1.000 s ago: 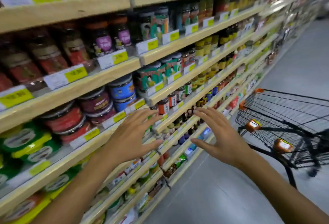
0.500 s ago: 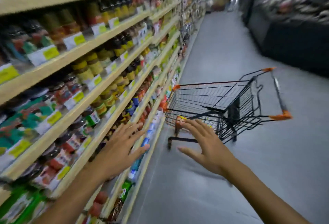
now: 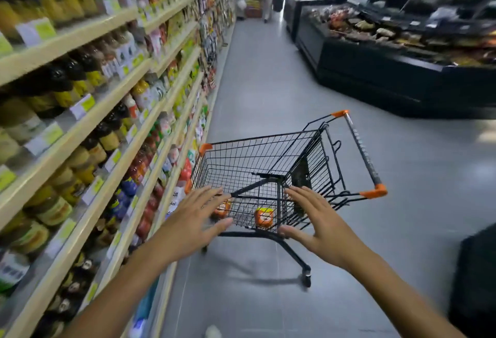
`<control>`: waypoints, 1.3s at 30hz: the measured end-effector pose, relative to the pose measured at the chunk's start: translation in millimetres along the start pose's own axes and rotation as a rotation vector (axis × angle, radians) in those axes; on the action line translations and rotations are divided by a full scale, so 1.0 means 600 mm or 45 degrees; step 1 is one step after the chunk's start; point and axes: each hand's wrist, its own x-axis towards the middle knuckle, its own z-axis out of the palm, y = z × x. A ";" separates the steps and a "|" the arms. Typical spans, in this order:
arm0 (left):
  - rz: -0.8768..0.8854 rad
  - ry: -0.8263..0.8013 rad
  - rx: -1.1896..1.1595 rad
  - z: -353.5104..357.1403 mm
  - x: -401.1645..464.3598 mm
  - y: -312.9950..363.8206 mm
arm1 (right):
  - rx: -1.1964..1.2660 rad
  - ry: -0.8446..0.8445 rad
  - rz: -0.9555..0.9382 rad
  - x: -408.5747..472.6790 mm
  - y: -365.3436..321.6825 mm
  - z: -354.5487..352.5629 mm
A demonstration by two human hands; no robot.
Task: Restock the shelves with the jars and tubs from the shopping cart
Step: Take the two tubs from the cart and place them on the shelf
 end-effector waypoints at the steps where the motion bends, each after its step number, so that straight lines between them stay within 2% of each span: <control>1: 0.009 0.001 -0.019 -0.003 0.026 -0.024 | 0.010 0.001 0.032 0.025 0.006 0.004; 7: -0.001 -0.091 -0.065 -0.029 0.163 -0.152 | 0.015 -0.053 0.160 0.159 0.033 0.033; 13: 0.000 -0.280 -0.124 0.012 0.270 -0.220 | 0.112 -0.081 0.293 0.244 0.079 0.064; 26: -0.142 -0.425 -0.165 0.111 0.534 -0.293 | 0.249 -0.269 0.387 0.445 0.318 0.139; 31: -0.166 -0.497 -0.173 0.175 0.631 -0.320 | 0.288 -0.427 0.380 0.513 0.423 0.194; 39: -0.070 -0.655 -0.182 0.325 0.713 -0.368 | 0.263 -0.678 0.388 0.549 0.531 0.327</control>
